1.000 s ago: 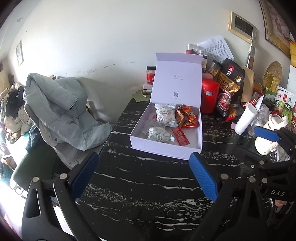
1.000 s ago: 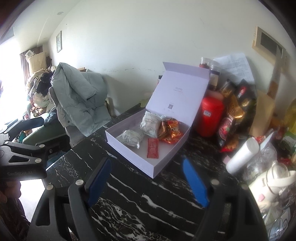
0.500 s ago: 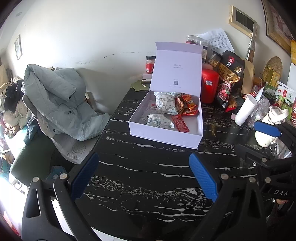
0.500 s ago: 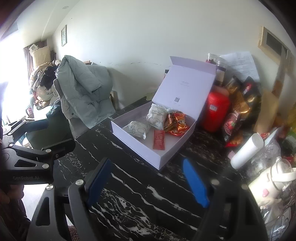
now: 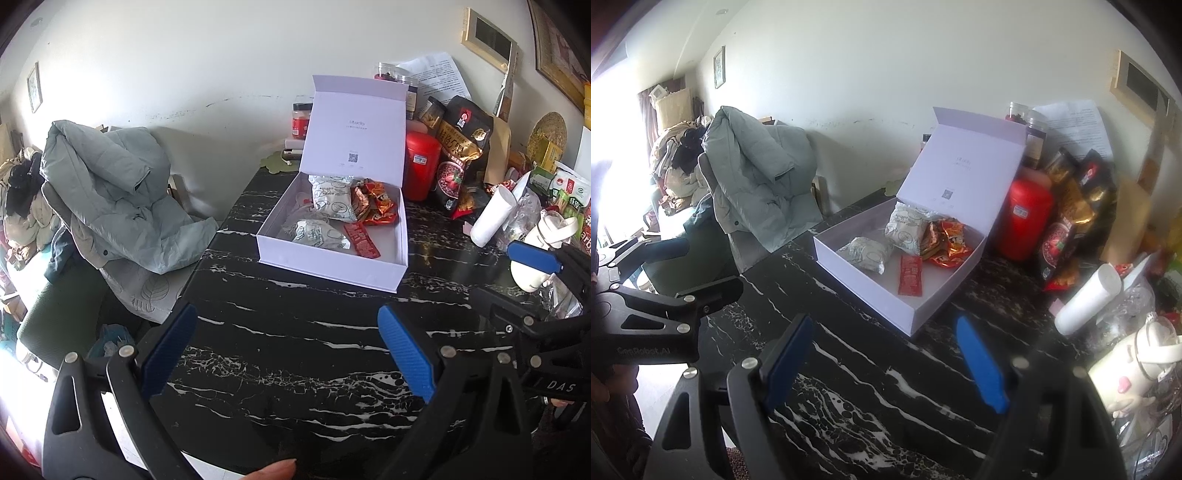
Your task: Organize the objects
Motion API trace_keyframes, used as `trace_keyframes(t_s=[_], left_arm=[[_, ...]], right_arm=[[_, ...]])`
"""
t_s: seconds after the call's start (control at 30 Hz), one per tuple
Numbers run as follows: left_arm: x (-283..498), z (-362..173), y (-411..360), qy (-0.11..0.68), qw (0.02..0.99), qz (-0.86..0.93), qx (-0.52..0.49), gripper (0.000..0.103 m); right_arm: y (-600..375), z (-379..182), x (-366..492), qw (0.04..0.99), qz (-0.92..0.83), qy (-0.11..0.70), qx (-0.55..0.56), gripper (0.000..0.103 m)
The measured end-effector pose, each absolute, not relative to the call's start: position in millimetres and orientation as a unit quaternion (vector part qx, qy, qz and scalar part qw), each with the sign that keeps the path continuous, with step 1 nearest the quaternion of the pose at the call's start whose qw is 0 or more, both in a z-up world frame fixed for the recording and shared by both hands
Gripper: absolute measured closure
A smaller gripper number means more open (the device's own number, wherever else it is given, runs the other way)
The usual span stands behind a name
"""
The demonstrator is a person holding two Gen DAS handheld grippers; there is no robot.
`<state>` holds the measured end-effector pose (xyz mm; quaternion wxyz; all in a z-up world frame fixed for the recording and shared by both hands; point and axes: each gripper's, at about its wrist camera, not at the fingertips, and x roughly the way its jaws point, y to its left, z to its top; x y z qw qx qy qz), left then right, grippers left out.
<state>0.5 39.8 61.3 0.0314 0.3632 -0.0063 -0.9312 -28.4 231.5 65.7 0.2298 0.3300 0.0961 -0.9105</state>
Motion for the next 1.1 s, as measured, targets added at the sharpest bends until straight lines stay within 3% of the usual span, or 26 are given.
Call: trace_keyframes(t_s=[1.1], left_arm=[[-14,52,32,-0.008,0.031,-0.922,0.385,0.004]], right_arm=[[221,59,-45,0.233,-0.903,0.107,0.344,0.022]])
